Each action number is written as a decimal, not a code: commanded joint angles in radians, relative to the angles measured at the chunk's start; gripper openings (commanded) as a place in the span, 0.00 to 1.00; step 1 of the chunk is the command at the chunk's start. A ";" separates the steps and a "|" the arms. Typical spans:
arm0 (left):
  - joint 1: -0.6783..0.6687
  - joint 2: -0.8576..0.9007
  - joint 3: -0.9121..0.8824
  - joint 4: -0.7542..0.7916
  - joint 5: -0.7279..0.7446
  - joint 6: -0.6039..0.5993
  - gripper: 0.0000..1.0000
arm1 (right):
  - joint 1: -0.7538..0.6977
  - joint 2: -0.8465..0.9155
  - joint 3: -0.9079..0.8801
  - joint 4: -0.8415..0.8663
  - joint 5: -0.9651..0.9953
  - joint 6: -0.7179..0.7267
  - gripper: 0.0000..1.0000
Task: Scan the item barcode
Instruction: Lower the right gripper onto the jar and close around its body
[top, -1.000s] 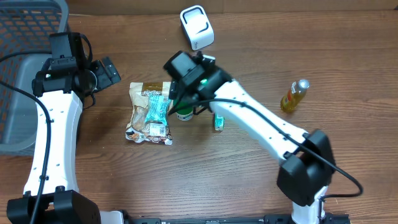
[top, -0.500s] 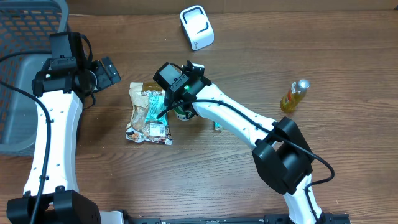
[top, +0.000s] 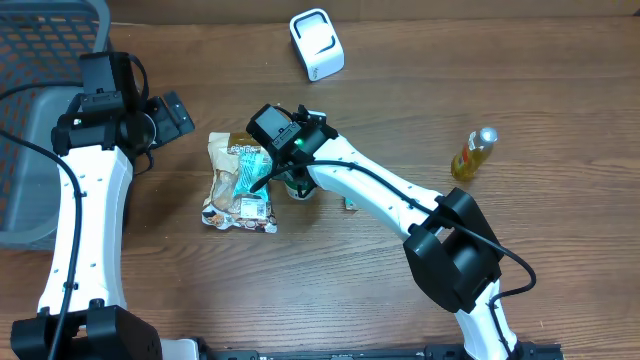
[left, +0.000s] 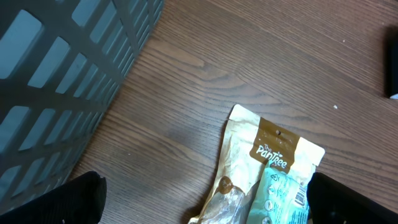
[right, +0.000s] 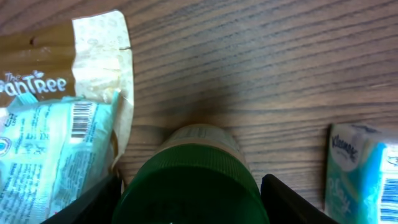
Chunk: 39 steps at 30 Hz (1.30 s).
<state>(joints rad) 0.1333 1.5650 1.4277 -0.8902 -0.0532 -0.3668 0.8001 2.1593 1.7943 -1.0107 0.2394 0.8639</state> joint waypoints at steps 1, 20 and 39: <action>0.010 0.004 0.008 0.004 -0.006 0.004 0.99 | 0.003 0.008 0.000 -0.050 -0.017 0.000 0.59; 0.010 0.004 0.008 0.004 -0.006 0.003 0.99 | 0.002 0.008 0.000 -0.101 -0.059 -0.087 0.48; 0.010 0.004 0.008 0.004 -0.006 0.003 0.99 | 0.001 0.008 0.000 -0.089 -0.059 -0.379 1.00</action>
<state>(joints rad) 0.1333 1.5650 1.4277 -0.8906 -0.0532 -0.3668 0.8001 2.1651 1.7939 -1.1091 0.1825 0.5266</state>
